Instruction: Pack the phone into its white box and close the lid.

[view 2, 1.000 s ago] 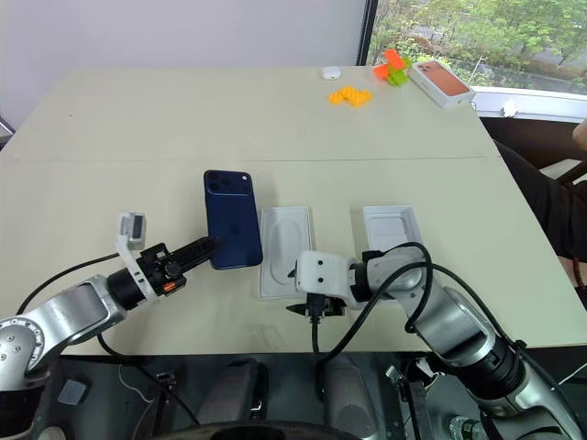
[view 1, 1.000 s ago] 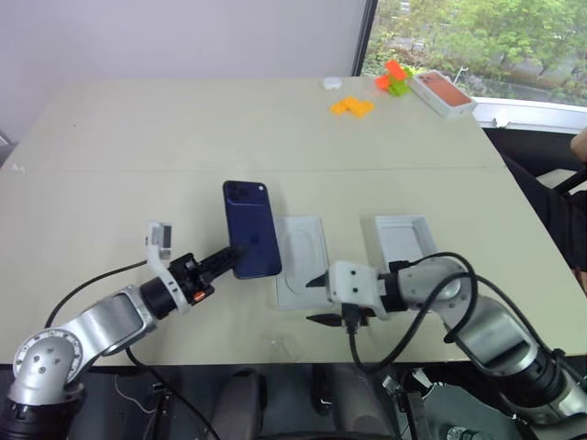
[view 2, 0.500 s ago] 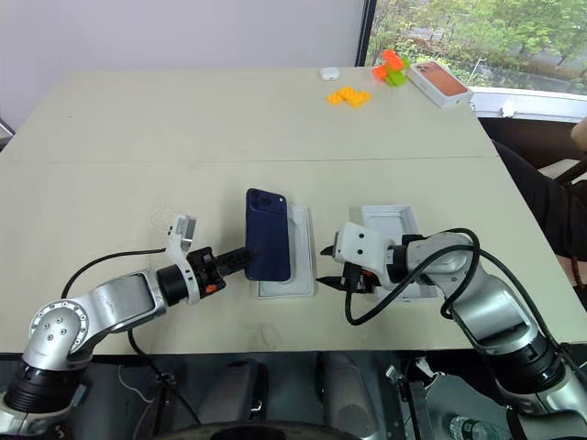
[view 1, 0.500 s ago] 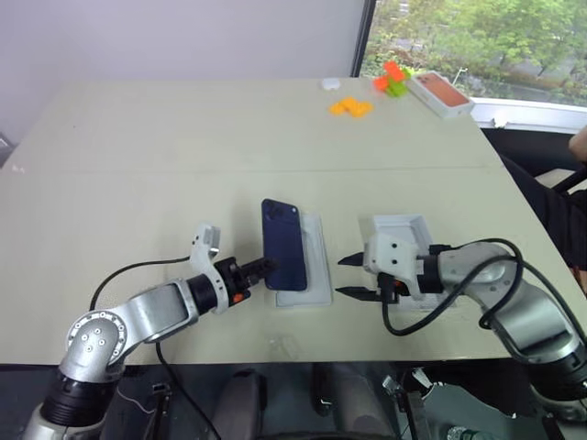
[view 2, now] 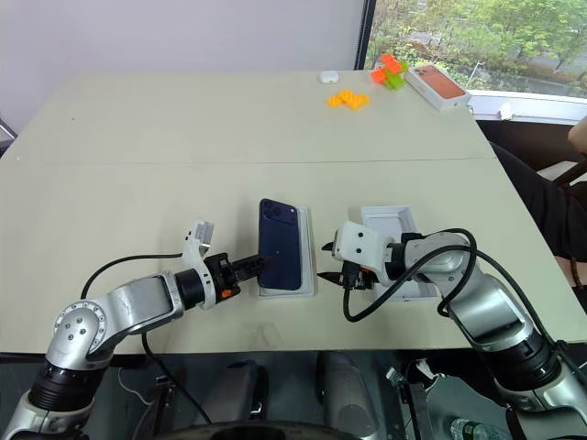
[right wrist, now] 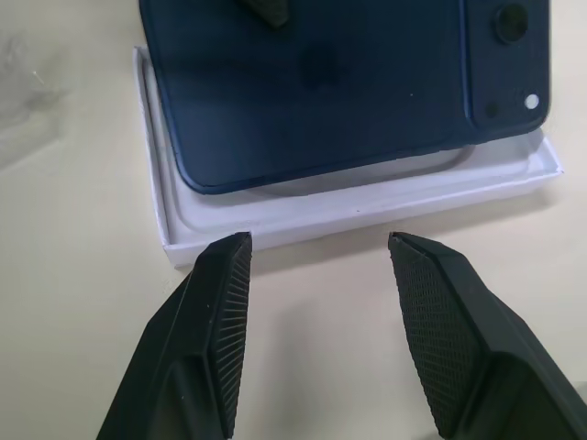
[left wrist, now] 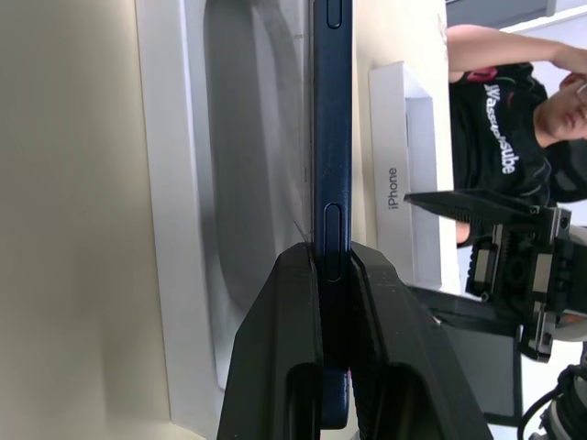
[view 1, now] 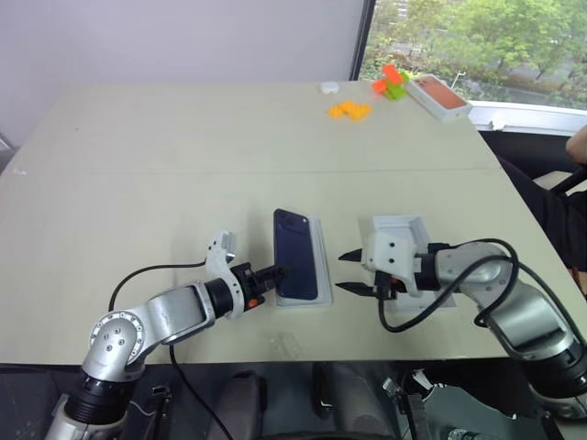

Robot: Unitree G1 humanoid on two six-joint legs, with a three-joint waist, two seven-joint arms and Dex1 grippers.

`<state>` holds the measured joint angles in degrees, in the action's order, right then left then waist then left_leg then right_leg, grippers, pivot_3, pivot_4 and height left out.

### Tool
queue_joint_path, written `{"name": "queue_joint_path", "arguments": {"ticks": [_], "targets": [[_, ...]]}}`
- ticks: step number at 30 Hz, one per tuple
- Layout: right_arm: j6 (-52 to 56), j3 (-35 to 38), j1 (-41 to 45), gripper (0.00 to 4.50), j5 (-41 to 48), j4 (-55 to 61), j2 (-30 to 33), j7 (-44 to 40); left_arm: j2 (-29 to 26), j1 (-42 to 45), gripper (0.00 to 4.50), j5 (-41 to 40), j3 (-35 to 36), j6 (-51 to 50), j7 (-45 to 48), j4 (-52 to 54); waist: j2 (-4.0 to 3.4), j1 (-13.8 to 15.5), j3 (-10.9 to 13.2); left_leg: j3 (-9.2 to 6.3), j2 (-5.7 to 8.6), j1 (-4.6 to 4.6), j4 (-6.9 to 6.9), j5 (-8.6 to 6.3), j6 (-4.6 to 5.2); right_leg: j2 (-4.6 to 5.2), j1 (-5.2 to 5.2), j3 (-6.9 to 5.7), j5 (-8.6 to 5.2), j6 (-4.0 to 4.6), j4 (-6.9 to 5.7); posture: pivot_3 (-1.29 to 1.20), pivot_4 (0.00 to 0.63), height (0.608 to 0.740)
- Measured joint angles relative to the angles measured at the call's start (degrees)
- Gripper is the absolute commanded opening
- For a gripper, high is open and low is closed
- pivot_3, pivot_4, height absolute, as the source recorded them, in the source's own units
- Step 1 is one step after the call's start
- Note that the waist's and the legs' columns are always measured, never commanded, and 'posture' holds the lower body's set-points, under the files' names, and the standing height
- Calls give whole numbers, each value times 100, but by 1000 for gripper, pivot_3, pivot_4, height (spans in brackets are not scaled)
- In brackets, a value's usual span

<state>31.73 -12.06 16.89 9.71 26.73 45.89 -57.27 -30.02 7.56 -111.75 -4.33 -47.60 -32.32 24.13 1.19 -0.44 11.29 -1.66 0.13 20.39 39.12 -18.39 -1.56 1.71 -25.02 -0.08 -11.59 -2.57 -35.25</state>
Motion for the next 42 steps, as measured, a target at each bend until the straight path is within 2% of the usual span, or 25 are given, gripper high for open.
{"name": "queue_joint_path", "arguments": {"ticks": [18,19,21,31,42], "targets": [[-106,-60,91,2476,-63,-126,0,14,313,84,0,-1,-114,-75,-205,-76,0,2,0,-2,0,-1,0,0,0,0,3,0,8,14,2,0,150,740],[-106,-61,91,2515,-63,-126,0,16,313,84,953,-1,-114,-75,-210,-76,0,2,0,-2,0,-1,0,0,0,0,3,0,8,14,2,0,150,740],[-107,-66,93,2515,-64,-128,0,21,301,87,1676,-8,-105,-77,-213,-75,0,2,0,-1,0,-1,0,0,0,0,3,0,8,13,2,0,150,740],[-202,-73,180,2515,-69,-301,-1,42,60,-32,1676,-10,156,-66,-103,144,0,2,0,-1,0,0,0,0,0,1,3,0,1,3,4,0,150,740],[-258,-78,243,2515,-74,-460,-4,39,-881,-252,1676,-20,189,-196,545,471,1,-6,1,-1,-3,-2,-3,0,0,0,2,-1,-3,-2,5,0,150,740]]}}
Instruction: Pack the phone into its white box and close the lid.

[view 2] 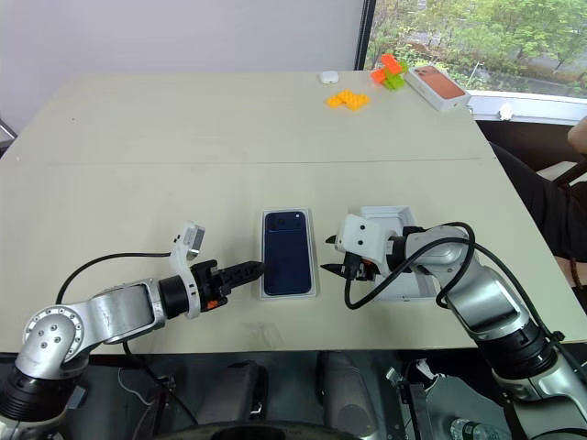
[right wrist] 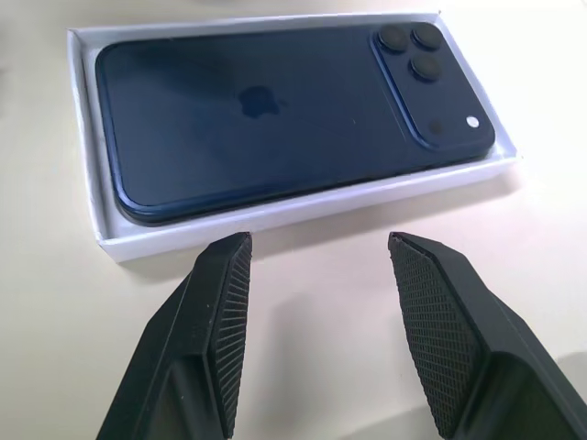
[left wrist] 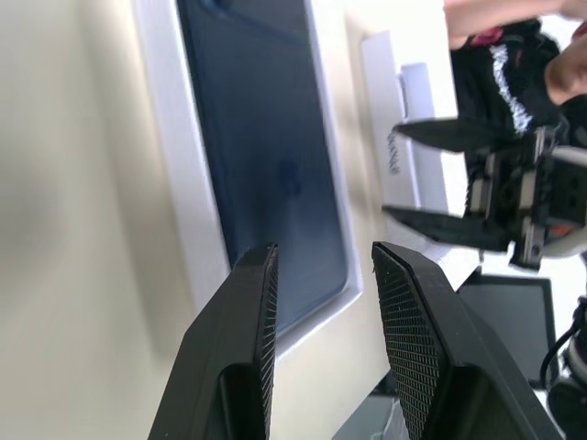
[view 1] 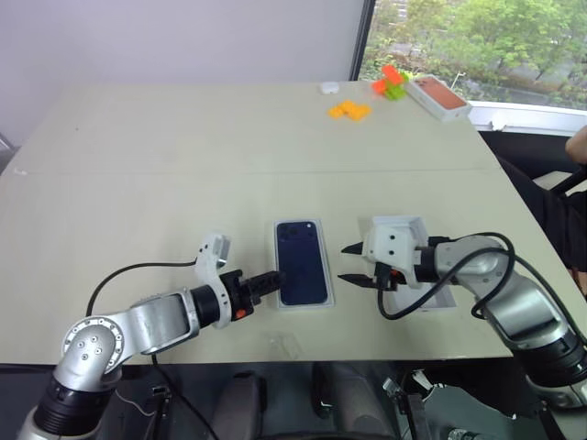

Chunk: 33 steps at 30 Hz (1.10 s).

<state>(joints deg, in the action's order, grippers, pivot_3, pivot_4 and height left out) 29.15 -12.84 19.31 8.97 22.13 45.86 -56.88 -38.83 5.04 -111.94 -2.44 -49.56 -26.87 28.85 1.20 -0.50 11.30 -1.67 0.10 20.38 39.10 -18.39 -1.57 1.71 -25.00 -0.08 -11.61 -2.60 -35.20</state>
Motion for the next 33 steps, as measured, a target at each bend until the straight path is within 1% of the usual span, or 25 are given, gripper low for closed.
{"name": "queue_joint_path", "arguments": {"ticks": [4,6,9,12,14,18,26,28,30,33], "targets": [[-37,1,80,2515,25,-20,-8,-4,-434,-44,1676,-1,344,-4,438,73,0,-6,1,0,-1,1,-1,0,0,-1,-3,-1,-1,-1,0,0,150,740],[-33,9,96,2515,43,-71,-9,-3,-557,-44,1676,67,621,65,677,76,-1,-5,1,1,-2,4,-3,0,0,-1,-5,0,-1,-1,1,0,150,740],[55,90,140,2515,140,-137,-69,40,-647,-31,1676,812,1068,248,1257,16,-1,-8,1,6,0,5,-4,0,0,-3,-6,0,-1,0,4,0,150,740],[110,169,174,2515,203,-148,-98,83,-654,-17,1676,1548,1375,443,1652,-319,-1,-6,1,6,0,6,-7,0,0,-4,-8,0,-1,0,6,0,150,740],[133,195,173,2515,205,-148,-98,113,-705,-52,1676,2193,1508,550,2027,-547,-1,-8,1,9,0,14,-8,-1,1,-4,-16,0,-1,0,6,0,150,740],[154,204,173,2515,206,-148,-122,176,-771,-149,1676,3251,1548,640,2723,-625,-1,-10,1,11,-1,20,-11,-2,2,-2,-22,3,-1,-1,10,0,150,740],[153,218,173,2515,201,-152,-180,310,-746,-355,1676,4456,1489,664,3723,-550,-1,-15,2,11,-4,23,-12,-3,4,-1,-27,4,-3,-4,9,0,150,740],[203,273,172,1963,234,-151,-186,363,-703,-405,1711,4777,1442,762,4006,-452,-1,-15,2,11,-5,23,-12,-3,4,-1,-27,4,-3,-4,9,0,150,740],[327,404,156,1221,294,-122,-188,432,-689,-441,1711,5073,1337,832,4292,-293,-1,-11,2,11,-5,24,-12,-3,4,-1,-27,4,-3,-4,10,0,150,740],[628,699,110,1221,389,91,-187,649,-691,-511,1711,5585,1046,938,4738,-103,-1,-12,2,11,-5,24,-13,-4,5,-1,-28,5,-3,-5,10,0,150,740]]}}
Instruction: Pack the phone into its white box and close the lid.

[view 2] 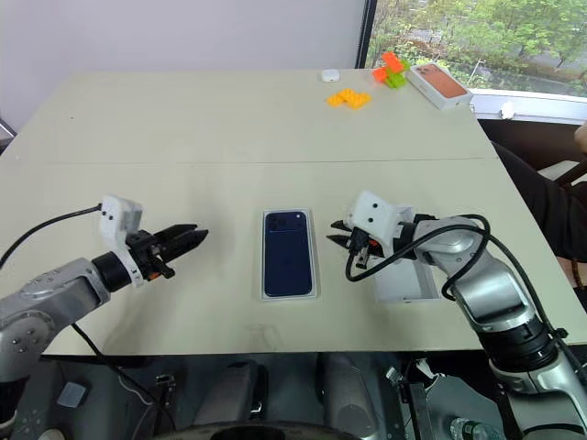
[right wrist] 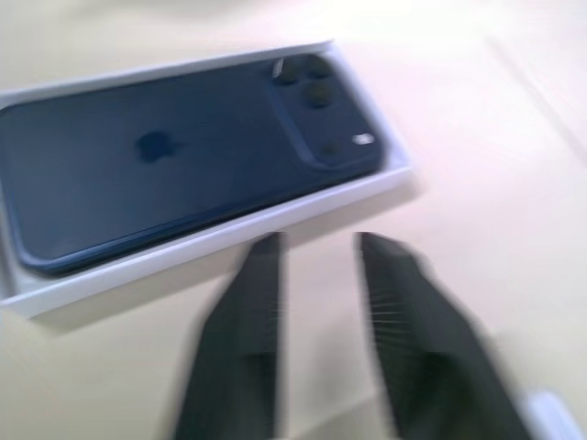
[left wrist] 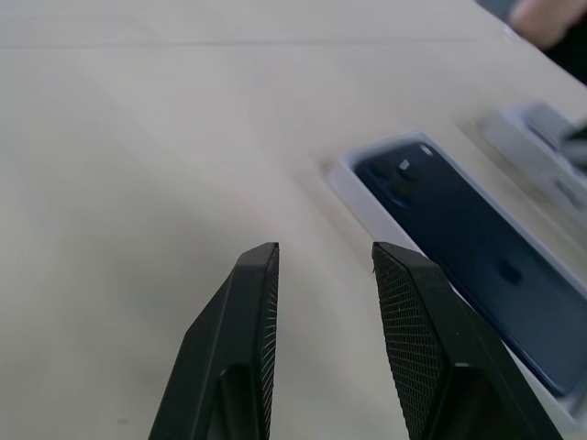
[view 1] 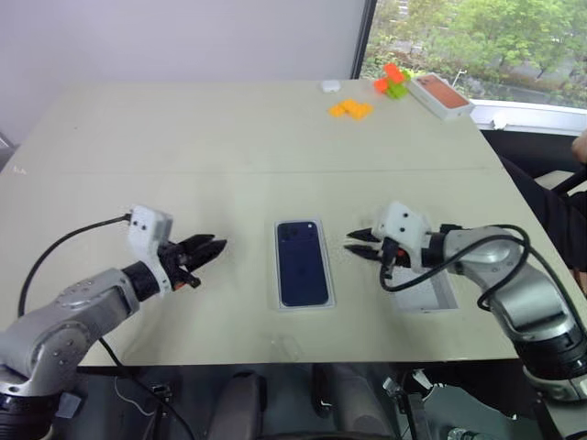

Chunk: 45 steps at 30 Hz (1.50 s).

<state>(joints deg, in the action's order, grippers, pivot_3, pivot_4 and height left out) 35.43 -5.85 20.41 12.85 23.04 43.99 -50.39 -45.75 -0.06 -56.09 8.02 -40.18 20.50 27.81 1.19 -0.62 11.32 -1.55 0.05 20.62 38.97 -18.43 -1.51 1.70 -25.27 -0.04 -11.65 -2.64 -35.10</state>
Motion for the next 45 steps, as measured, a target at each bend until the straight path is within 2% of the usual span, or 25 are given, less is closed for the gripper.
{"name": "queue_joint_path", "arguments": {"ticks": [7,12,15,16,17,22,34,40,45], "targets": [[556,445,-482,1221,193,467,293,169,222,115,1711,966,-496,63,312,-88,0,3,0,0,-1,-1,0,-1,1,-1,0,-1,-2,-3,0,0,150,740],[722,605,-691,1221,324,803,402,199,340,280,1711,1314,-754,-64,486,-110,0,-20,0,0,-7,-2,0,-3,5,-11,-1,-1,-2,-4,0,0,150,740],[768,622,-719,1177,369,935,419,230,366,362,872,1565,-932,-153,568,-199,0,-11,0,-1,-9,-3,-1,-3,6,-14,-2,-3,-2,-5,-2,0,150,740],[775,620,-731,1177,371,958,422,240,392,414,356,1684,-1050,-164,611,-204,0,-9,0,-1,-9,-3,0,-3,6,-14,-2,-3,-2,-5,-2,0,150,740],[789,616,-756,1177,369,979,429,263,412,484,50,1822,-1210,-168,661,-206,1,3,0,-1,-8,-3,0,-3,6,-12,0,-3,-2,-5,-2,0,150,740],[874,617,-927,1177,429,1151,474,278,712,848,50,2496,-1864,-209,652,-348,2,4,0,0,-4,1,1,-4,6,-6,1,-2,-3,-7,0,0,150,740],[1192,791,-990,1177,541,1173,705,370,1604,1331,50,3152,-2503,-384,698,-477,2,9,0,-1,-2,-1,3,-4,8,-7,3,-1,-2,-9,-3,0,150,740],[2220,945,-795,1177,717,1260,772,749,1988,1570,50,3300,-2539,-450,758,-770,1,12,0,-2,0,-2,7,-4,9,-6,5,-1,-1,-10,-5,0,150,740],[3766,1093,-155,1177,1224,1334,538,1083,2256,1677,50,3435,-2525,-438,710,-982,1,8,-1,-6,-1,-5,8,-4,9,-9,7,-2,0,-9,-10,0,150,740]]}}
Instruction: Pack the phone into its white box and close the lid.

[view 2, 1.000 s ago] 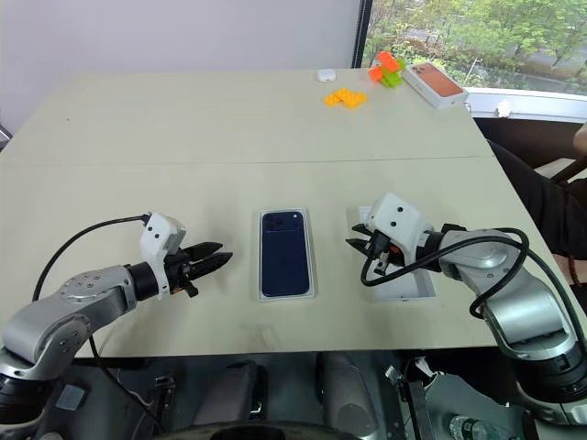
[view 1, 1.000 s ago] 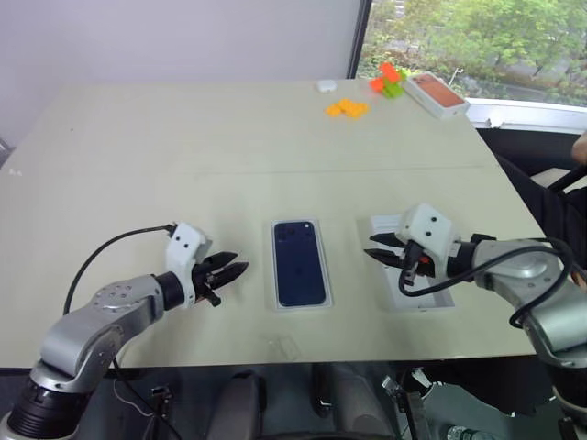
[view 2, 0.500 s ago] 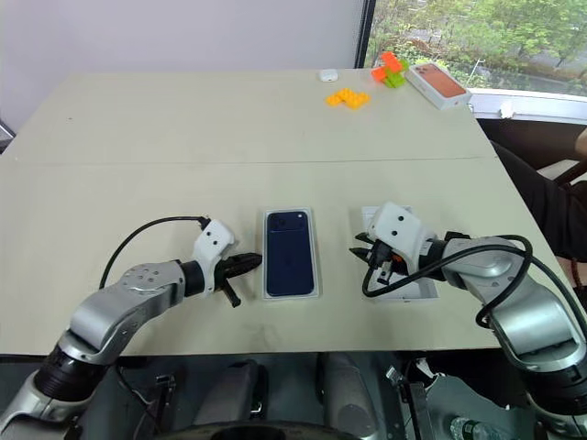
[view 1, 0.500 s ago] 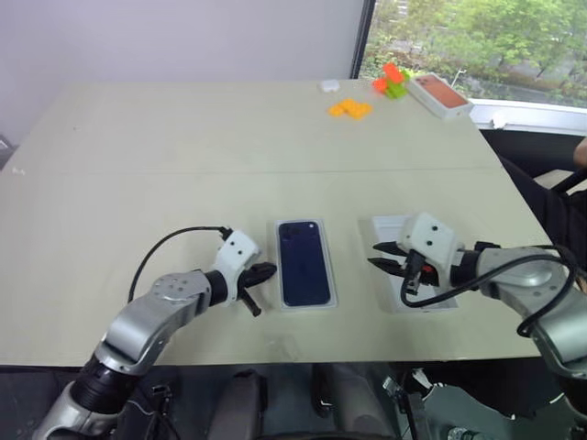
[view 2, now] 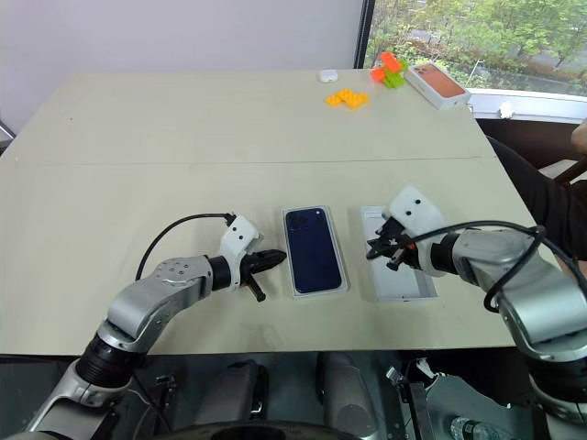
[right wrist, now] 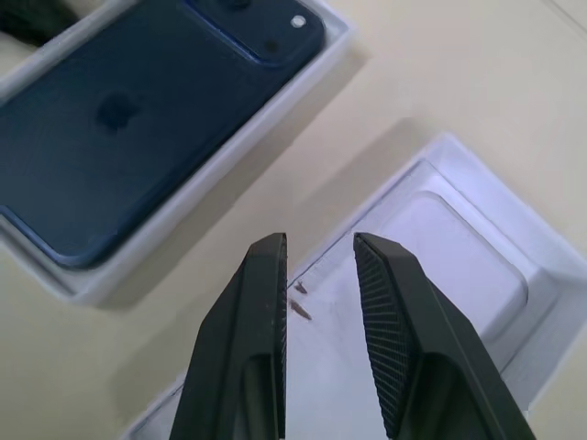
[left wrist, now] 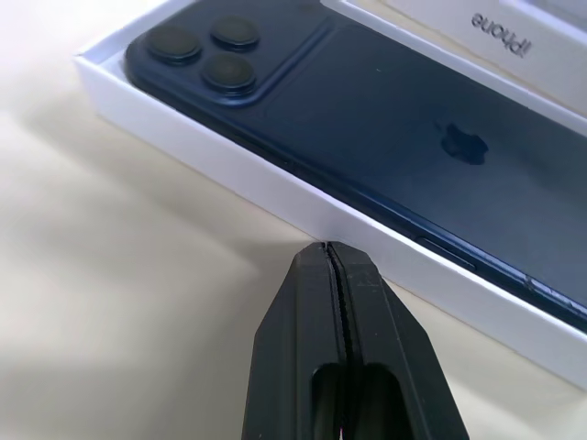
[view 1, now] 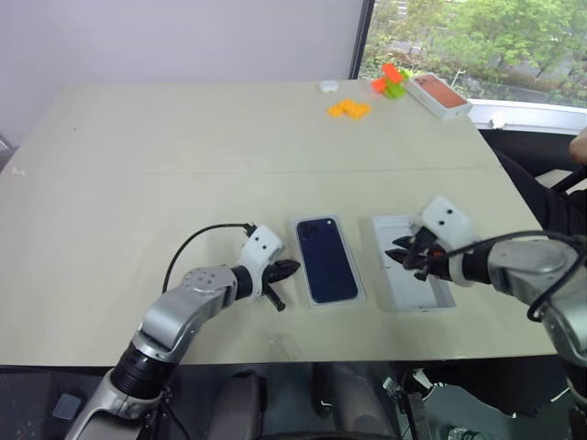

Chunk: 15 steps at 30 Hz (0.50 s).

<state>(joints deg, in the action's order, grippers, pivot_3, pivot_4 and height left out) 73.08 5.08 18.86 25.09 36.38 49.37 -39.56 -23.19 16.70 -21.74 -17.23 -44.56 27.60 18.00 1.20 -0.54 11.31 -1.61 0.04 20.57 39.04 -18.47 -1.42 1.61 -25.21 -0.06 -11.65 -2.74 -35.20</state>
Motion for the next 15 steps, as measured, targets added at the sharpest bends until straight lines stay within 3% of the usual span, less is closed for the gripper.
{"name": "queue_joint_path", "arguments": {"ticks": [7,15], "targets": [[1687,-58,495,1177,282,75,-544,642,354,33,50,75,67,0,-81,-160,-1,6,-1,0,2,3,3,0,0,5,1,0,9,-14,0,0,150,740],[1902,-310,635,1177,593,-289,-954,1816,90,-182,50,-245,507,119,422,193,-2,-22,-1,1,0,3,0,-3,5,2,-3,1,11,-15,0,0,150,740]]}}
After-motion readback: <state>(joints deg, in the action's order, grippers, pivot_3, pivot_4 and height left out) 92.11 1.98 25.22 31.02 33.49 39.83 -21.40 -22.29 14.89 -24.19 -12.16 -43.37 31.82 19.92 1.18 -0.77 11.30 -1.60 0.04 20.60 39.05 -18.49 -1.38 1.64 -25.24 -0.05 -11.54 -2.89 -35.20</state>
